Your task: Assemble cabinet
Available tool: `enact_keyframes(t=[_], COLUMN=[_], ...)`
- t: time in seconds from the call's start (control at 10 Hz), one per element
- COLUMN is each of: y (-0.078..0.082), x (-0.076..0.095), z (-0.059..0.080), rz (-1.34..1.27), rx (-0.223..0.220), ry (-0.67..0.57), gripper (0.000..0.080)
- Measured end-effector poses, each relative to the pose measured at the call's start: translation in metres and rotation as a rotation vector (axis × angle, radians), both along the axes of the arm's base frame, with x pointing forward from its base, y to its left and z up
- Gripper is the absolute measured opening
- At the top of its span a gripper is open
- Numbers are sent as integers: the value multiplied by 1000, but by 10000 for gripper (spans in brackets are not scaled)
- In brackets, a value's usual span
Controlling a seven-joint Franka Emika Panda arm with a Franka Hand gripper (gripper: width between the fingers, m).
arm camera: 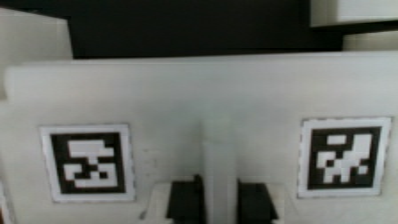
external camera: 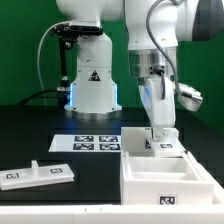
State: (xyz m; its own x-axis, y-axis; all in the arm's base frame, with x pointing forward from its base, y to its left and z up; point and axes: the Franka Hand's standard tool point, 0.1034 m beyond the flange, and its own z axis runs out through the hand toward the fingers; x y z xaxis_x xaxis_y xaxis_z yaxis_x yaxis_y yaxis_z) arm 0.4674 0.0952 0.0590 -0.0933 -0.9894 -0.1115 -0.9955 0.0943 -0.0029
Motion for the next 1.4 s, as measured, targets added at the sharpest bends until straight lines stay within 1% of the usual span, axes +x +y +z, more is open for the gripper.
enact_keyframes(t=[0.1,0.2,0.3,0.4,0.7,1.1,1.4], y=[3,2,8,11,9,16,15], x=[1,1,1,0,1,-4,-4], z=[0,1,2,3,3,0,-1], rz=[0,-8,-41,-55,-78,-70,-70], rx=[-1,16,10,12,26,14,14], ry=[5,33,60,71,106,101,102], gripper=[65,65,65,65,65,66,66])
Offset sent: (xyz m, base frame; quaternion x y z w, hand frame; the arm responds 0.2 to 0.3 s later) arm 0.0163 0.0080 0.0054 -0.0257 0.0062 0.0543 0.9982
